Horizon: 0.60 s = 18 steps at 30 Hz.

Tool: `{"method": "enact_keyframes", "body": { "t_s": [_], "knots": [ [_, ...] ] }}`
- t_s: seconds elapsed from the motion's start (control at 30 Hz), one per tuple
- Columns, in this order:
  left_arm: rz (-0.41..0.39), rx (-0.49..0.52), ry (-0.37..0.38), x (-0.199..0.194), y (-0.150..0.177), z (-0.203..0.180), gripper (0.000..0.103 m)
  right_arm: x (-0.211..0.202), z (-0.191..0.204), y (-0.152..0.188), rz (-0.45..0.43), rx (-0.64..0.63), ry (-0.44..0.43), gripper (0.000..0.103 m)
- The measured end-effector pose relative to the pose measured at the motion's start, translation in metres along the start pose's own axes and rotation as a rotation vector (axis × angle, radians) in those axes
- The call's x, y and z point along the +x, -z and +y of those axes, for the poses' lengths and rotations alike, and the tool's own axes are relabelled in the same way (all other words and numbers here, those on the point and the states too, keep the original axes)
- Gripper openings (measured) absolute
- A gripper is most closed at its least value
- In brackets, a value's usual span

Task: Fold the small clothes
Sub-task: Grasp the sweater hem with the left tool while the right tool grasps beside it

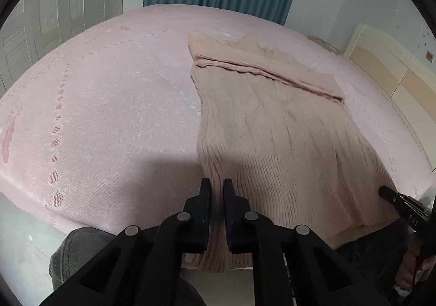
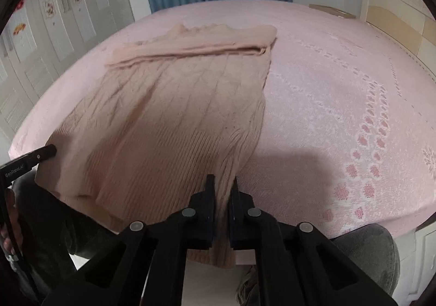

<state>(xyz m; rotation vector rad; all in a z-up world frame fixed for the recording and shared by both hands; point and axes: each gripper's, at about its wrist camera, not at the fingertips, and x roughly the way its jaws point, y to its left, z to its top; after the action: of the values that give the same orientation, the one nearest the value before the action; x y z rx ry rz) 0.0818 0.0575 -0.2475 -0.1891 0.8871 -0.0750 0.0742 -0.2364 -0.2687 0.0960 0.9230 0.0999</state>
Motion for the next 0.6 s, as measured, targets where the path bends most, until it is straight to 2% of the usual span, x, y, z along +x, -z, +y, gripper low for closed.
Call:
{"method": "enact_keyframes", "body": {
  "t_s": [0.07,0.13,0.2,0.37,0.43,0.5,0.6],
  "knots": [
    [0.008,-0.027,0.012,0.0,-0.002,0.008,0.009,-0.006,-0.015,-0.002,-0.021,0.066,0.01,0.005],
    [0.014,-0.052,0.028,0.001,-0.003,0.014,0.009,-0.009,-0.032,-0.002,-0.022,0.153,-0.023,0.005],
    [0.026,-0.076,0.034,0.004,-0.004,0.018,0.009,-0.006,-0.037,-0.003,-0.012,0.182,-0.032,0.005],
    [0.095,-0.077,0.035,0.017,0.0,0.013,0.011,0.005,-0.019,-0.002,0.034,0.099,0.015,0.006],
    [0.101,-0.071,0.04,0.016,0.001,0.012,0.014,0.005,-0.018,-0.001,0.043,0.092,-0.004,0.01],
    [0.12,-0.079,0.062,0.017,0.003,0.013,0.021,0.005,-0.021,0.0,0.057,0.101,-0.027,0.015],
    [0.131,-0.091,0.081,0.016,0.004,0.015,0.024,0.001,-0.024,0.005,0.073,0.126,-0.072,0.021]
  ]
}}
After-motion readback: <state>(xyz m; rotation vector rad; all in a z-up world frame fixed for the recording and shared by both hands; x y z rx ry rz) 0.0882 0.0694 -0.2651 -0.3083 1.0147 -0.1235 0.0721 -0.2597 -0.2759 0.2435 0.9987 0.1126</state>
